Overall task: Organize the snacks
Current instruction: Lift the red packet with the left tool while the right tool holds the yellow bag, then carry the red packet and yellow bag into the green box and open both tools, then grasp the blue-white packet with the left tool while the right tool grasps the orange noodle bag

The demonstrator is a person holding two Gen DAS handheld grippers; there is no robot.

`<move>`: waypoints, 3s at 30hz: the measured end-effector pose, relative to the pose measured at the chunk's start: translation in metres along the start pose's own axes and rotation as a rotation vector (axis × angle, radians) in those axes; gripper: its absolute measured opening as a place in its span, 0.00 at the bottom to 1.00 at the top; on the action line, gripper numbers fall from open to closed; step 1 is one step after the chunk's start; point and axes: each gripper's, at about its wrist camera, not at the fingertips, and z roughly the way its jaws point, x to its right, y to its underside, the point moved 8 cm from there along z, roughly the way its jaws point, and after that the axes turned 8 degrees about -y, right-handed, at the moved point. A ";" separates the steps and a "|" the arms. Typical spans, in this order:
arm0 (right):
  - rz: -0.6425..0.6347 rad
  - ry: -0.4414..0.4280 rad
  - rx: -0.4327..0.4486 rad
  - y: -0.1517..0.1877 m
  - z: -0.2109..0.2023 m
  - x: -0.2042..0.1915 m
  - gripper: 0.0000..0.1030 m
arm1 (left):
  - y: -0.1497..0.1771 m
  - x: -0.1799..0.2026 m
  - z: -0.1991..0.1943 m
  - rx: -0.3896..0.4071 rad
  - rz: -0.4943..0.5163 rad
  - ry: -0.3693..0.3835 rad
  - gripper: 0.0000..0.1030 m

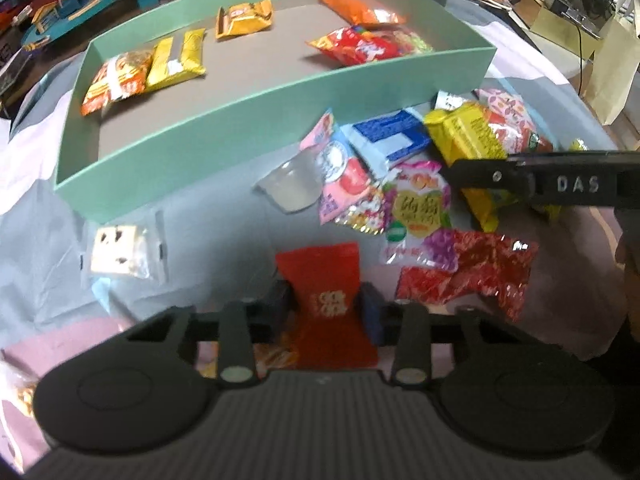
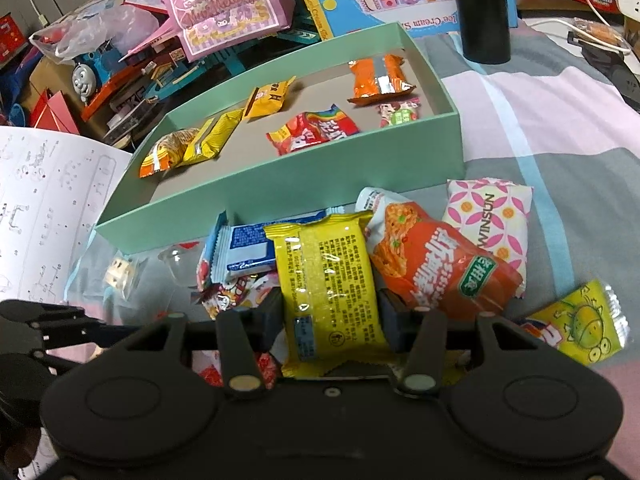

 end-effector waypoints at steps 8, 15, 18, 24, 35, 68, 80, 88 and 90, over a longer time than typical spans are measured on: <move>-0.032 0.020 -0.006 0.001 0.002 -0.004 0.48 | -0.003 0.019 -0.001 0.025 0.053 0.007 0.35; -0.020 0.015 -0.027 -0.003 0.001 -0.007 0.47 | -0.013 0.005 -0.017 0.059 -0.031 0.035 0.30; -0.004 0.004 -0.026 -0.009 -0.006 -0.006 0.47 | -0.027 -0.001 -0.034 0.103 -0.053 0.061 0.30; 0.028 -0.052 0.001 -0.041 -0.024 -0.018 0.47 | -0.066 -0.020 -0.052 0.180 -0.114 0.080 0.31; 0.060 -0.040 0.056 -0.164 0.024 -0.014 0.47 | -0.178 -0.051 0.002 0.221 -0.195 0.033 0.31; 0.094 -0.012 0.098 -0.198 0.038 0.004 1.00 | -0.184 -0.036 0.009 0.201 -0.236 -0.017 1.00; 0.165 0.028 0.055 -0.111 -0.023 0.042 1.00 | -0.096 0.000 -0.004 0.127 -0.138 -0.005 1.00; 0.165 0.019 -0.022 -0.063 -0.003 0.040 0.79 | -0.069 -0.015 0.021 0.070 -0.126 -0.089 1.00; 0.145 0.045 -0.045 -0.054 0.006 0.038 0.72 | -0.065 -0.022 0.025 0.062 -0.133 -0.102 1.00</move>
